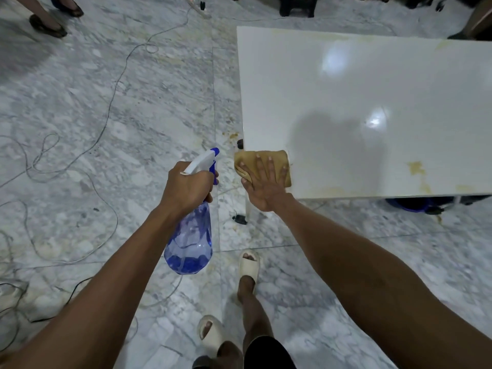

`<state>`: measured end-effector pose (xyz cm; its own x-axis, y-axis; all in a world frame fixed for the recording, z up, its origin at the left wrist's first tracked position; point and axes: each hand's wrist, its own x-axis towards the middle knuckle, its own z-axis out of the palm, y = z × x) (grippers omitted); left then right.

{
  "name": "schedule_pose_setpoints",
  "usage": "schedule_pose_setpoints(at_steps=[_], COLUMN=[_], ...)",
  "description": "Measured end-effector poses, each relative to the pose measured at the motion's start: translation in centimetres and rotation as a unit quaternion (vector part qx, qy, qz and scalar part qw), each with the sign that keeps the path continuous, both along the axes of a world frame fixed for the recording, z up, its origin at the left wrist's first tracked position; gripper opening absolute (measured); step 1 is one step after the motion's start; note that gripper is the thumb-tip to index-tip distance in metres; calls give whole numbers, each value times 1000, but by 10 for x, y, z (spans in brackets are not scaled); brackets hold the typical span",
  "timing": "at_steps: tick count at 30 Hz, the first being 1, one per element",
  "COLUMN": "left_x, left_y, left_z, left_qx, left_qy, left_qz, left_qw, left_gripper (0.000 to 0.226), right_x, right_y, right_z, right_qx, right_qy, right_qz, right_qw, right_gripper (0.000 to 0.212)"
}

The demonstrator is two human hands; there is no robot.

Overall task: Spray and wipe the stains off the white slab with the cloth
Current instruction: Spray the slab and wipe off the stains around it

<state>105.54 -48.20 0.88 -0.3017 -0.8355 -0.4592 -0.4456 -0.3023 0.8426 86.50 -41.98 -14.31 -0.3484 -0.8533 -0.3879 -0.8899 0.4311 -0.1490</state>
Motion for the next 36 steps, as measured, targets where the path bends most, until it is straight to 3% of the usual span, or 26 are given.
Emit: schedule_pose_setpoints(at_steps=[11, 14, 16, 17, 20, 24, 26, 30, 34, 36], left_x=[3, -3, -7, -10, -21, -42, -55, -81, -107, -116], left_y=[36, 36, 33, 31, 22, -2, -19, -56, -91, -110], left_z=[19, 28, 38, 43, 60, 88, 102, 129, 149, 154], left_qx=[-8, -2, -6, -11, -26, -39, -46, -63, -82, -87], left_qy=[-4, 0, 4, 5, 2, 7, 10, 8, 24, 23], left_qz=[-32, -38, -50, -56, -63, -65, -62, -73, -56, -57], left_qw=[999, 999, 999, 998, 998, 997, 997, 995, 995, 994], left_gripper=[21, 23, 22, 20, 18, 17, 18, 31, 24, 31], right_x=[59, 63, 58, 56, 40, -12, -38, -71, -98, -109], right_y=[78, 86, 79, 74, 58, 25, 3, -51, -104, -128], right_z=[9, 22, 37, 47, 87, 141, 157, 198, 225, 234], right_qx=[-53, 33, 7, -58, -292, -313, -340, -351, -335, -326], right_qy=[11, -101, -185, -272, -540, -660, -700, -756, -768, -768], right_qz=[-17, -63, -122, -177, -307, -425, -414, -360, -327, -329], right_qw=[998, 992, 975, 944, 727, 535, 471, 419, 438, 442], right_gripper=[54, 57, 55, 52, 51, 65, 61, 60, 66, 68])
